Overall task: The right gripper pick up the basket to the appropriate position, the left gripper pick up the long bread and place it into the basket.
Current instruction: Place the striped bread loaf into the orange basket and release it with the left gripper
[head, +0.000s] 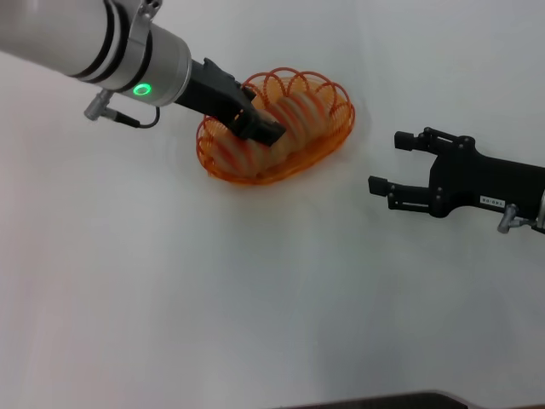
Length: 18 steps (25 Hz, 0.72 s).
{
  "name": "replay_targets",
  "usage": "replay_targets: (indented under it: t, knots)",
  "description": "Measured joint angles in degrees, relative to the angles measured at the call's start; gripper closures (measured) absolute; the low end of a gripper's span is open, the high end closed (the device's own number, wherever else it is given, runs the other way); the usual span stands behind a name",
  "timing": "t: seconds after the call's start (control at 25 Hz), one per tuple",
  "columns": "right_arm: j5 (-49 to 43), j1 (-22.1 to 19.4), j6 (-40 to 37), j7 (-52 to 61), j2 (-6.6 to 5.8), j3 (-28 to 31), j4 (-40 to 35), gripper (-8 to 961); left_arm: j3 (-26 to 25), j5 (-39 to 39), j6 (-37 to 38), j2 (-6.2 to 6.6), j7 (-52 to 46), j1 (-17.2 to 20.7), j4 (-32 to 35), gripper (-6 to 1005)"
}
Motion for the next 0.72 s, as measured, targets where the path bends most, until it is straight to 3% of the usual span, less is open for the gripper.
replay_targets:
  t: [0.24, 0.72]
  knots:
    - [0.0, 0.2, 0.6, 0.1, 0.00, 0.3, 0.0, 68, -4.4, -4.0, 0.0, 0.03, 5.2, 3.6, 0.1, 316]
    - [0.1, 0.9, 0.3, 2.7, -0.21, 0.2, -0.3, 69, -24.6, -15.4, 12.8, 0.35, 26.1, 12.5, -2.9, 318]
